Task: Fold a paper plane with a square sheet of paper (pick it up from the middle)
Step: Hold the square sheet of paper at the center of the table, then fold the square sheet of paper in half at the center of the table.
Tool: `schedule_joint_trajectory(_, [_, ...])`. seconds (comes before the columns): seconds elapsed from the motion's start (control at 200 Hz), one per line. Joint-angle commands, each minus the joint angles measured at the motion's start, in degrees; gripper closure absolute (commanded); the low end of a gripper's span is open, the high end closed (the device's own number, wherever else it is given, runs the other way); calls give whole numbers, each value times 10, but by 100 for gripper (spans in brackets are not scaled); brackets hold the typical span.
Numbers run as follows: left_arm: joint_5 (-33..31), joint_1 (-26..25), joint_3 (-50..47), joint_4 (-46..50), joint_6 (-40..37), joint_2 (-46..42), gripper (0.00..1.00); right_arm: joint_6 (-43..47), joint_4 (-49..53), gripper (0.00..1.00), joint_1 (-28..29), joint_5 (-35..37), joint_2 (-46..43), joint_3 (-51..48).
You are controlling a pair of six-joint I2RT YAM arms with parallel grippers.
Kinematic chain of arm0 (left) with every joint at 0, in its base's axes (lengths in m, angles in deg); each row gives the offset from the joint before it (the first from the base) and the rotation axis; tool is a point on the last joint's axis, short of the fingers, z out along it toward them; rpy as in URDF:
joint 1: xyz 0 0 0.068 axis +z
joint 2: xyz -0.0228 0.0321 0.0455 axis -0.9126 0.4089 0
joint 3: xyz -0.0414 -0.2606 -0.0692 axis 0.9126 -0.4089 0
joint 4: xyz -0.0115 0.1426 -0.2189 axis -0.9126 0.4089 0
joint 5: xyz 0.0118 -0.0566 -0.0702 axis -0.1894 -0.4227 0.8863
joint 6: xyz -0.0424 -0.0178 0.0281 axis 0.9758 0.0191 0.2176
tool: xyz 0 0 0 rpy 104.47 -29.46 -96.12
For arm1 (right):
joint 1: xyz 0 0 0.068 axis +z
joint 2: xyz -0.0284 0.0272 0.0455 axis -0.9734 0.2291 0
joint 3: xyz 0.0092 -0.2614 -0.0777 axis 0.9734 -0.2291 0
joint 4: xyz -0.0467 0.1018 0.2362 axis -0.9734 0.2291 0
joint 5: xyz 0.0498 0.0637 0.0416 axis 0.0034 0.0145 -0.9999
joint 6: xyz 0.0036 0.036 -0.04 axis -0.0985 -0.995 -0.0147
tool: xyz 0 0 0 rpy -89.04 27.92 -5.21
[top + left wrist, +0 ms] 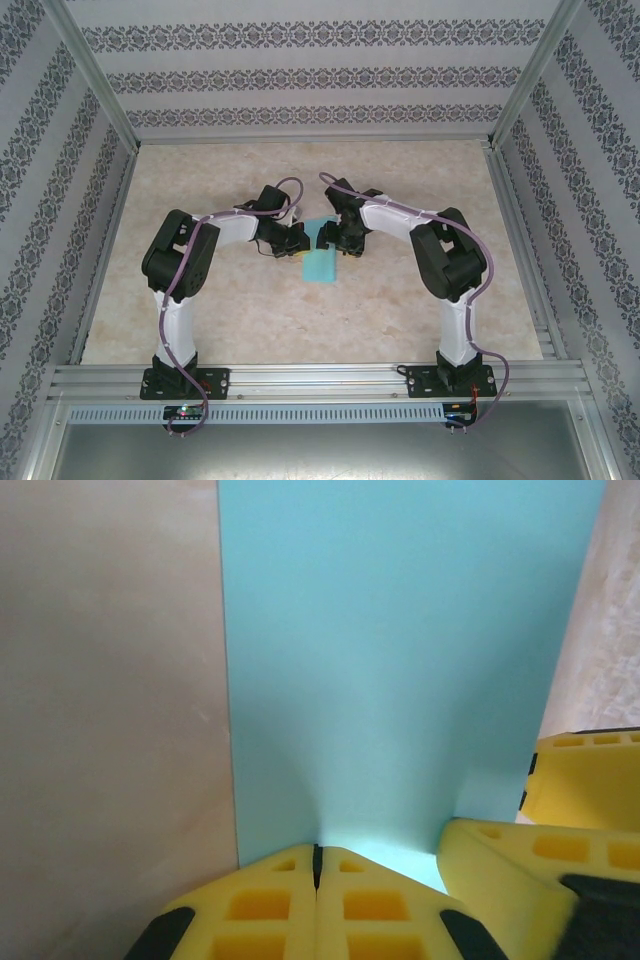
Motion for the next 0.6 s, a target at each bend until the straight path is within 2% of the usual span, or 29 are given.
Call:
schedule_joint_trajectory(0.0, [-63, -7, -16, 102, -24, 56, 100, 40, 14, 32, -33, -6, -38, -40])
schedule_joint_trajectory(0.135, [-67, -9, -17, 106, -25, 63, 100, 56, 1, 31, -37, -14, -114, -62])
schedule_joint_trajectory(0.205, [-72, -9, -19, 107, -24, 63, 100, 62, -17, 34, -31, -25, -134, -72])
schedule_joint_trajectory(0.38, [-81, -11, -19, 114, -24, 63, 100, 35, -92, 71, -6, -63, -120, -77])
schedule_joint_trajectory(0.48, [-83, -12, -17, 120, -25, 64, 100, 13, -126, 86, -1, -79, -99, -70])
schedule_joint_trajectory(0.595, [-87, -15, -15, 124, -23, 66, 100, 3, -133, 97, 7, -87, -66, -45])
